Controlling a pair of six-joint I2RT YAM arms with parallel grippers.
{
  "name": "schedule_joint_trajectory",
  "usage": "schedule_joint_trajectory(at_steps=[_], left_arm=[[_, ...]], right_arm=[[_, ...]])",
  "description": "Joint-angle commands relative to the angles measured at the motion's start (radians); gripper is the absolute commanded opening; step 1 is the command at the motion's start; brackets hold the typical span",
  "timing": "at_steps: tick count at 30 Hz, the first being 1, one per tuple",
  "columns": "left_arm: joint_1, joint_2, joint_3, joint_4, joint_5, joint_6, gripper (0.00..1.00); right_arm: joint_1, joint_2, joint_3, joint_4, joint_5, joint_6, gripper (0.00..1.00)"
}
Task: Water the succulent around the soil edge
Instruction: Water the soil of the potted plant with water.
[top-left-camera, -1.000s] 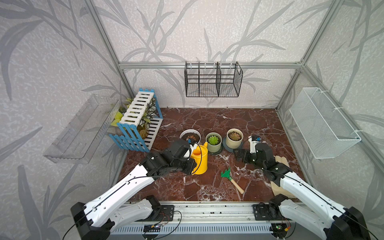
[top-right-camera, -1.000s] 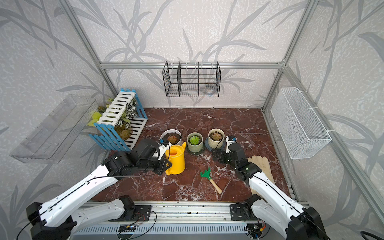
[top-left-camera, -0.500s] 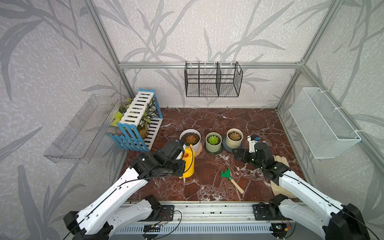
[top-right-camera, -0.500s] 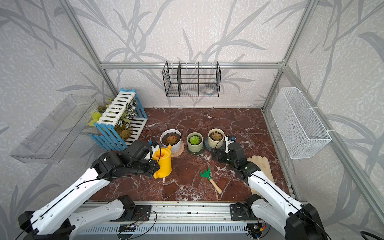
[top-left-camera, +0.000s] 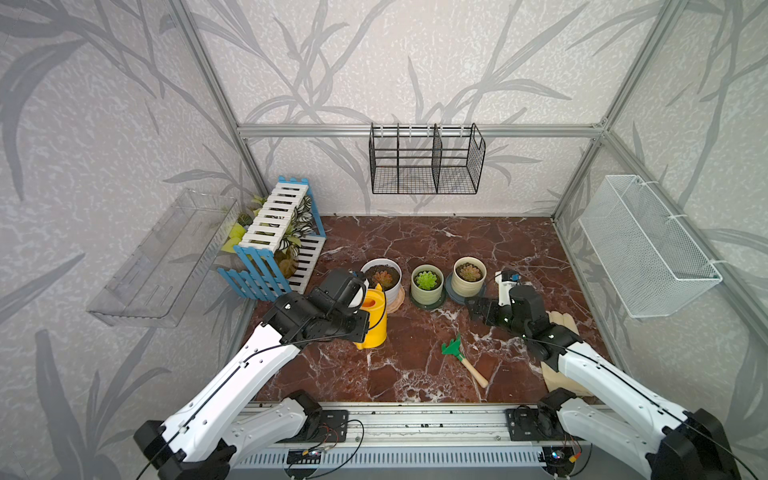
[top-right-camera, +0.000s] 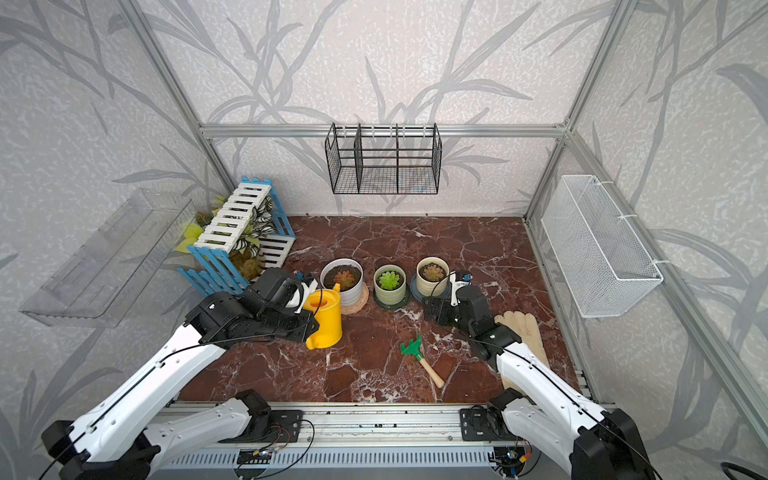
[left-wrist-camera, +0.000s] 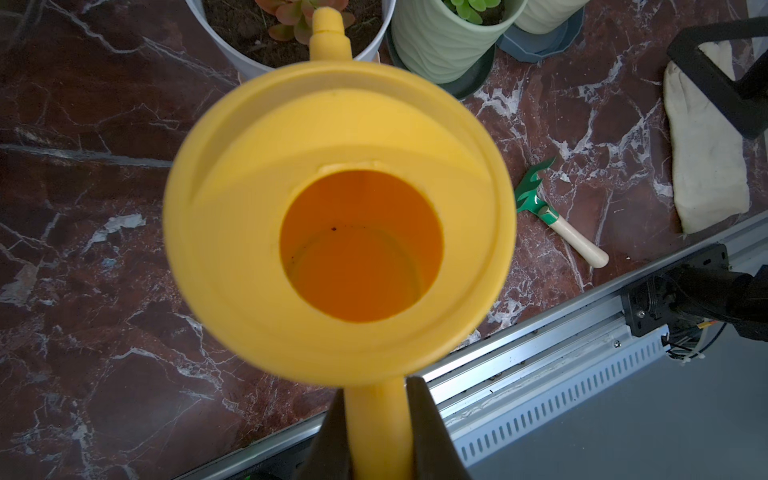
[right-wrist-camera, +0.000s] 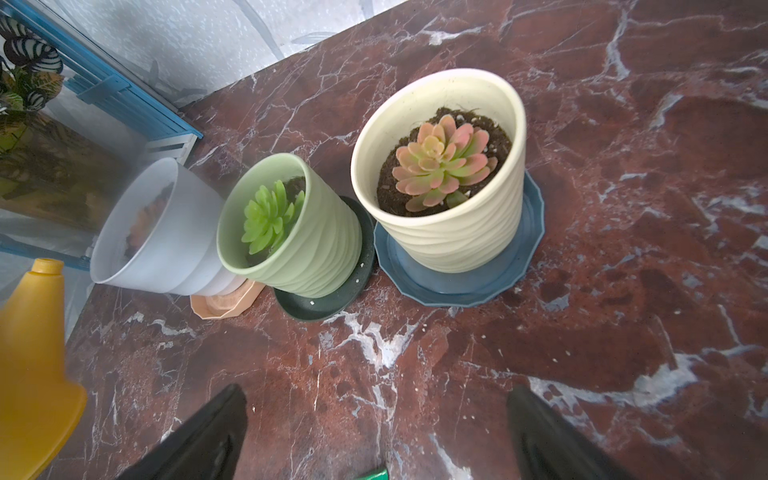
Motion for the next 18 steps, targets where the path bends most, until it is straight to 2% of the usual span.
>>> schedule_joint_trajectory(at_steps=[1,10,18], left_arm=[[0.005,-0.004,0.036,0.041,0.061,0.015,0.00],[0.006,0.035,-0.003,0.167,0.174,0.024,0.00],[0.011,0.051,-0.007,0.158,0.144,0.007,0.00]], right_arm=[[0.008,-0.016,-0.016,0.019,0.003,-0.008,0.99],[0.006,-0.031,-0.022,0.015,0.006,-0.008,0.99],[0.007,-0.054,-0.030,0.005,0.025,-0.011,0.99]])
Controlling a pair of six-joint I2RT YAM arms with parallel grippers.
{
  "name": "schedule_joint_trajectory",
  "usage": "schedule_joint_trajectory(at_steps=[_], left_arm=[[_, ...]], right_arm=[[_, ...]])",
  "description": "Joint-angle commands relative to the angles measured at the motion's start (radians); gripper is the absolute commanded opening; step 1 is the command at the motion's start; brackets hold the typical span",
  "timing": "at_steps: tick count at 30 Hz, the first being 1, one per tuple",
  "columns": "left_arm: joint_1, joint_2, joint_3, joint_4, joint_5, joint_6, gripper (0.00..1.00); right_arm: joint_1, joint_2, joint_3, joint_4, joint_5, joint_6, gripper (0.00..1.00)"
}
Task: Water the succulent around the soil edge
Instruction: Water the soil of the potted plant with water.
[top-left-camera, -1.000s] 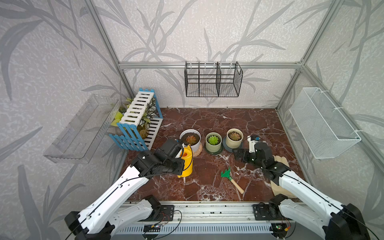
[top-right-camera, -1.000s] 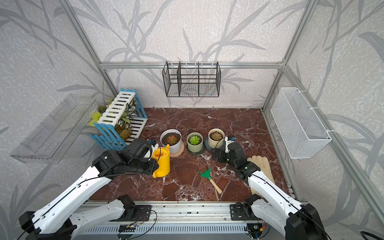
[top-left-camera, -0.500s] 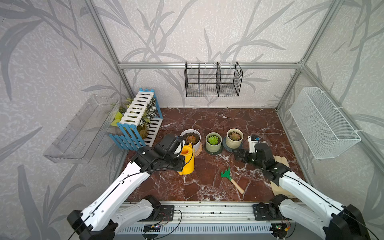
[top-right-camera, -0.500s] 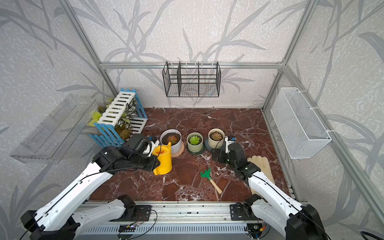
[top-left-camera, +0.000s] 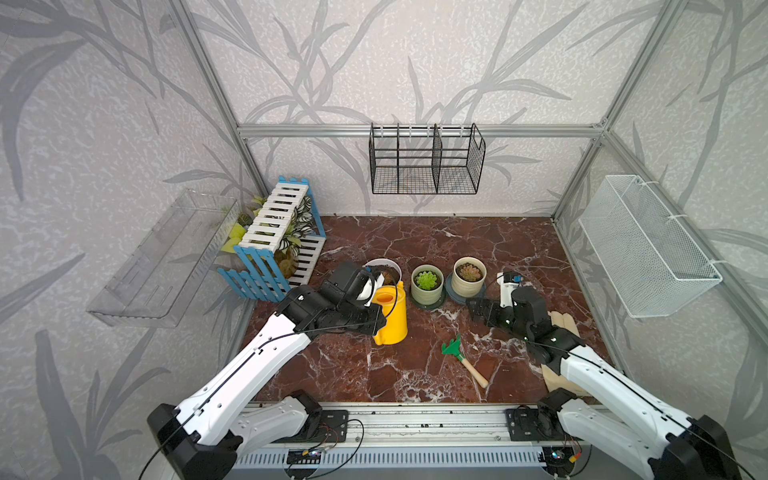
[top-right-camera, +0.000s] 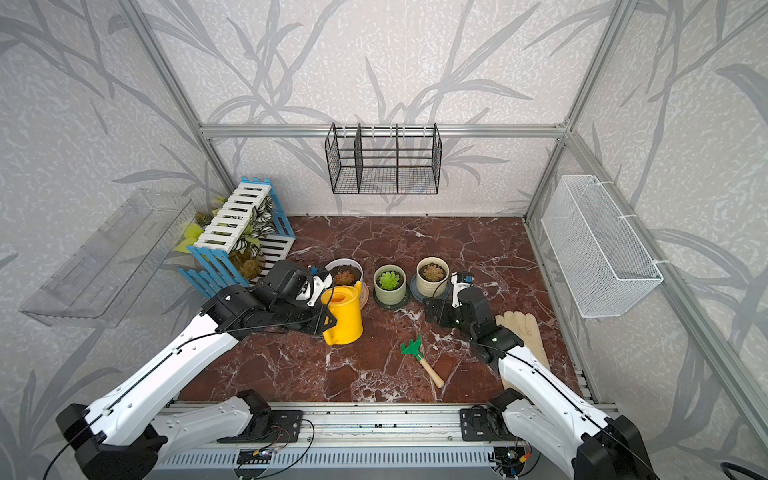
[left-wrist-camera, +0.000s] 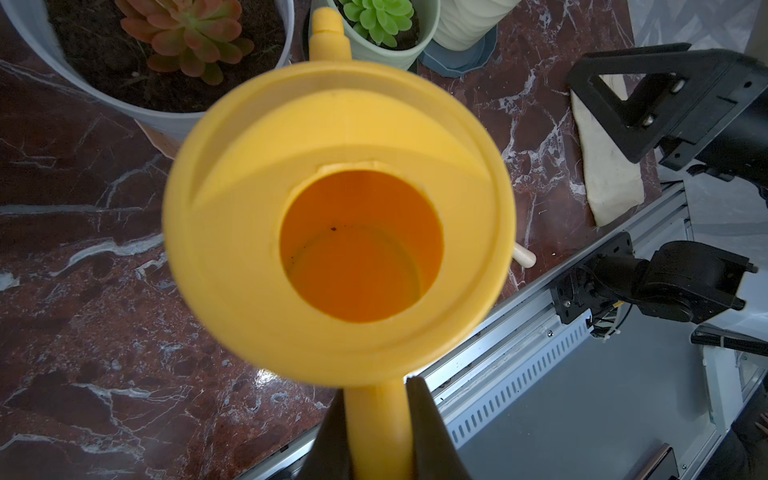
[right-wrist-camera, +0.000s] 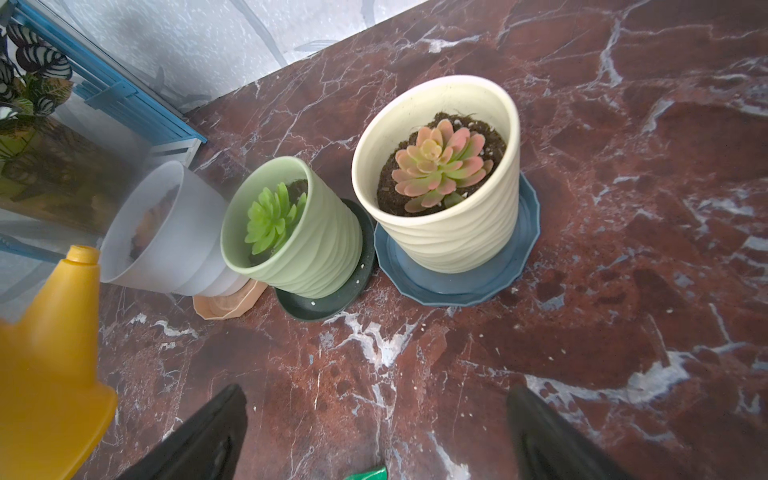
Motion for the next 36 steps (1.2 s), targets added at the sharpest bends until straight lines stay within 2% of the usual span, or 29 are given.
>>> schedule_joint_trajectory(at_steps=[1,10,16,23,28,36], left_arm=[[0.011,-0.028,-0.013,0.018,-0.007,-0.007,0.00],[0.033,-0.131,-0.041,-0.059,-0.079,-0.075,0.00],[0.055,-0.147,-0.034,-0.097,-0.082,-0.080,0.00],[0.067,-0.151,-0.061,-0.080,-0.027,-0.080,0.00],[0.068,-0.153,-0.079,-0.007,0.094,-0.063,0.00],[0.067,-0.122,-0.100,0.063,0.136,-0.054,0.00]], right_arm=[[0.007,-0.016,-0.014,0.004,0.020,-0.010,0.99],[0.006,0.013,-0.016,0.027,0.011,-0.007,0.99],[0.006,0.014,-0.016,0.030,0.011,-0.007,0.99],[0.007,0.001,-0.020,0.027,0.015,-0.007,0.99],[0.006,-0.001,-0.022,0.027,0.012,-0.007,0.99],[0.006,-0.004,-0.022,0.027,0.013,-0.007,0.99]])
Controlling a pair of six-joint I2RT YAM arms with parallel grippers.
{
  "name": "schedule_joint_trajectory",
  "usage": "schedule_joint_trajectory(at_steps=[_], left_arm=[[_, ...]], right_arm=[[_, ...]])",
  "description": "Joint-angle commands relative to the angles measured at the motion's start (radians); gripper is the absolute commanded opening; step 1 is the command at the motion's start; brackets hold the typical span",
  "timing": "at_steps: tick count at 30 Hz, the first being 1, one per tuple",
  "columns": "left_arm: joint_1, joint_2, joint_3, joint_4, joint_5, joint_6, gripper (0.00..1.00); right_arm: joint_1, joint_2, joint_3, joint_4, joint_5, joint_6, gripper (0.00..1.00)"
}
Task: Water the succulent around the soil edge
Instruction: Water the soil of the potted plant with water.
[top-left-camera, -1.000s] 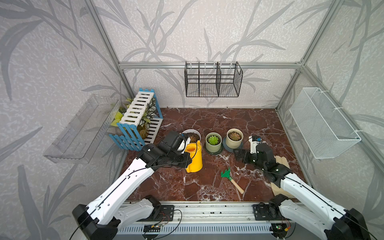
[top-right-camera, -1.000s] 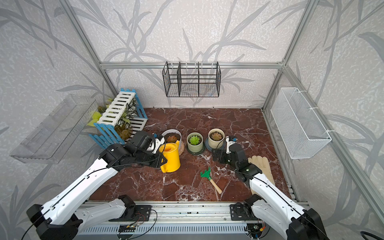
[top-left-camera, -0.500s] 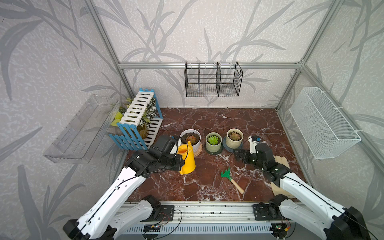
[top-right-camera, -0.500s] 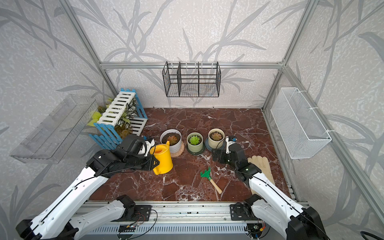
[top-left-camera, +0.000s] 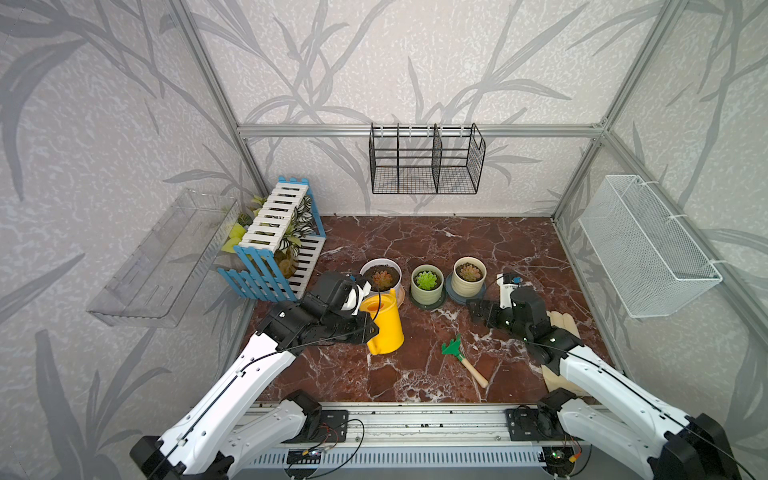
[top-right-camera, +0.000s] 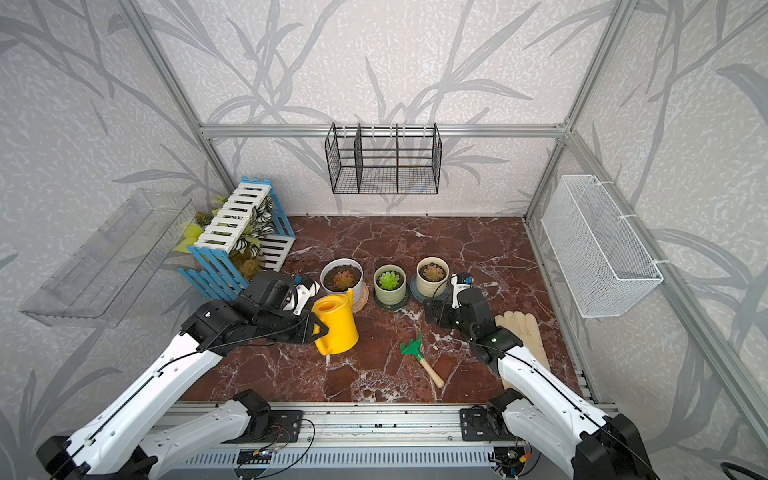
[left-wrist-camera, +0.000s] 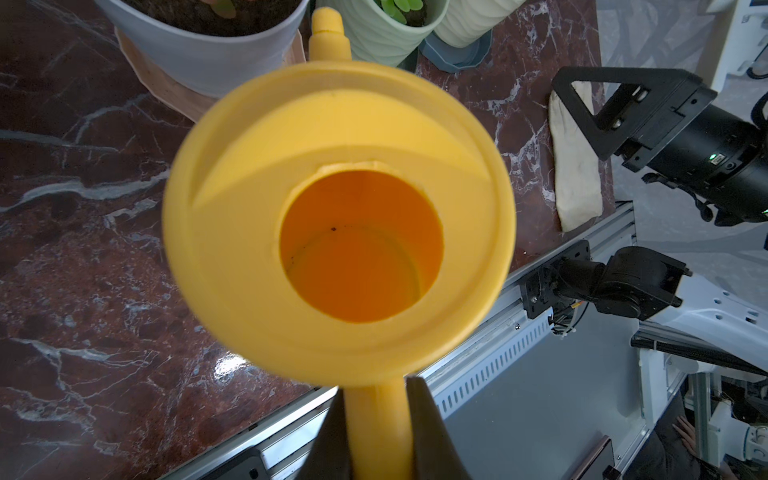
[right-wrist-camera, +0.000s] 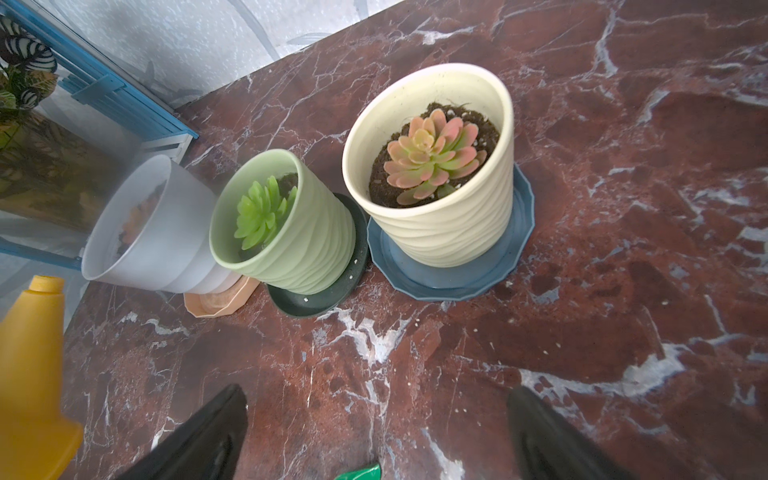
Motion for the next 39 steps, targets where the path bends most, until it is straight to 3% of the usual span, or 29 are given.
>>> schedule_joint_trajectory(at_steps=[1,29,39], left_arm=[[0.003,0.018,0.004,0.067,0.037,0.025,0.00],[0.023,-0.019,0.071,-0.115,-0.217,0.030,0.00],[0.022,-0.022,0.026,-0.023,-0.077,0.036,0.00]], right_arm=[[0.007,-0.016,-0.009,0.020,0.005,-0.008,0.99],[0.007,-0.012,-0.008,0.032,-0.005,-0.001,0.99],[0.006,-0.007,-0.005,0.034,-0.007,-0.003,0.99]])
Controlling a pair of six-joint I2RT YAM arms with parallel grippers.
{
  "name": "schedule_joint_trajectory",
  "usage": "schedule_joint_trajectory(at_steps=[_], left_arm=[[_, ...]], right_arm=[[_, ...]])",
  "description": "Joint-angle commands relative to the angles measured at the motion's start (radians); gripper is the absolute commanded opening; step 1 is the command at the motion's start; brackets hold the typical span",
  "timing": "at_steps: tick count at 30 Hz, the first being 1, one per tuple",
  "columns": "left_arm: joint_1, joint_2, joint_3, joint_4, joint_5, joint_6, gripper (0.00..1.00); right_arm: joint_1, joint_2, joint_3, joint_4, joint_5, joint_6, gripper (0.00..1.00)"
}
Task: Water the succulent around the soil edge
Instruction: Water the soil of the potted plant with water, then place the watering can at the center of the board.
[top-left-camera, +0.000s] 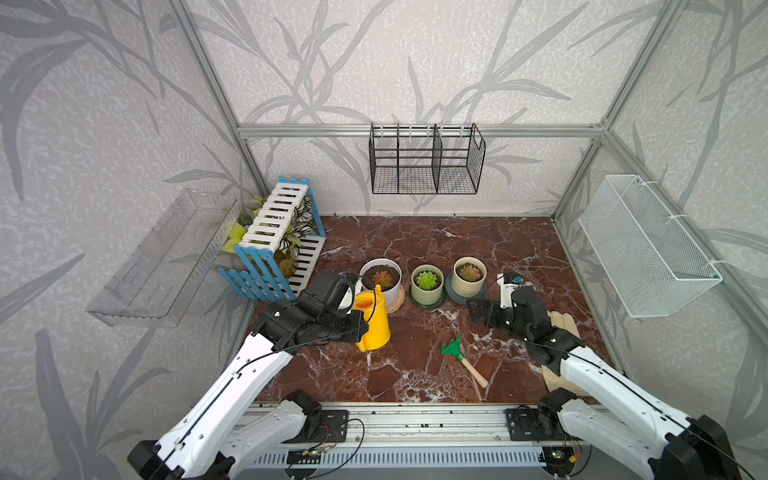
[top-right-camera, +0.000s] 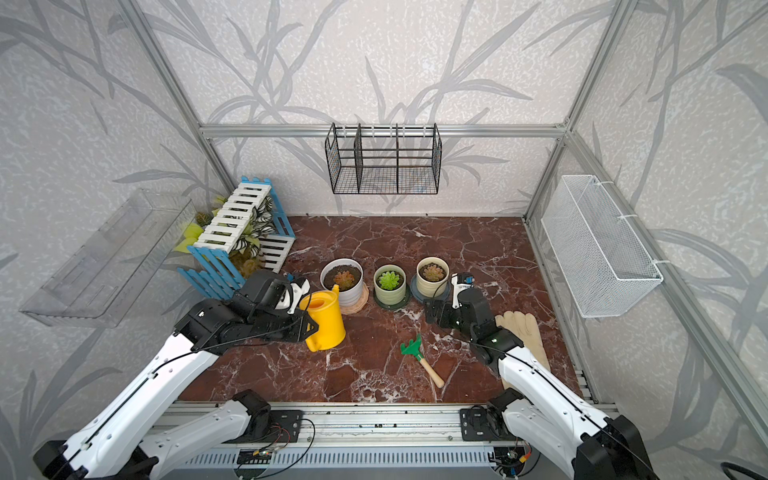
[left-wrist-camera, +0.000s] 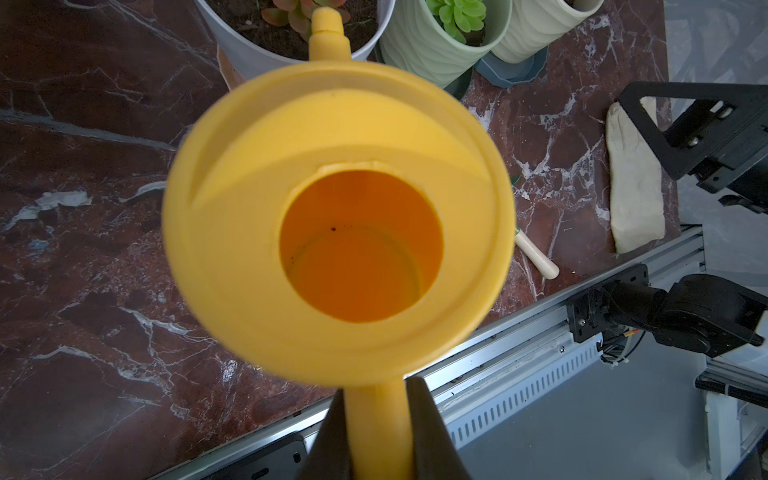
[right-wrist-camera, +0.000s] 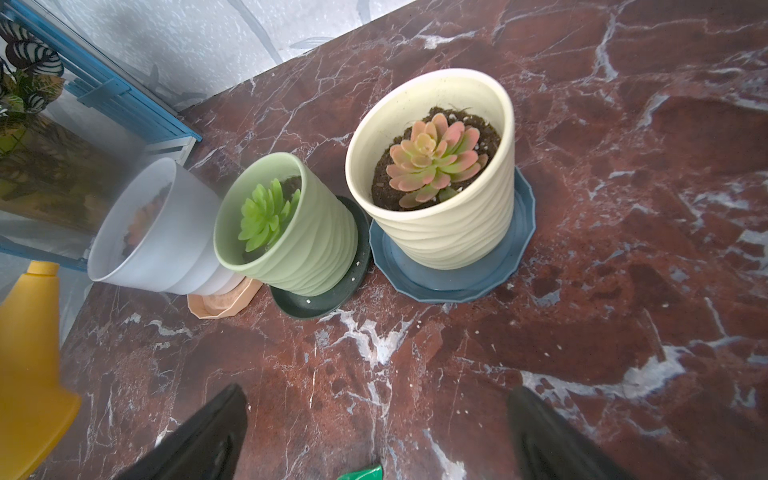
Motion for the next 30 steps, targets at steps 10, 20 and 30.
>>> schedule_joint_trajectory(at_steps=[10,20,30], left_arm=[[-0.019,-0.054,-0.106,0.207,0.053,-0.025,0.00],[-0.374,-0.052,-0.252,0.473,-0.305,-0.204,0.00],[-0.550,0.061,-0.403,0.780,-0.544,-0.229,0.00]], right_arm=[[0.007,0.005,-0.003,0.035,-0.014,-0.006,0.99],[0.017,-0.007,0.009,0.016,-0.020,-0.008,0.99],[0.063,-0.024,0.033,-0.046,0.023,-0.016,0.99]])
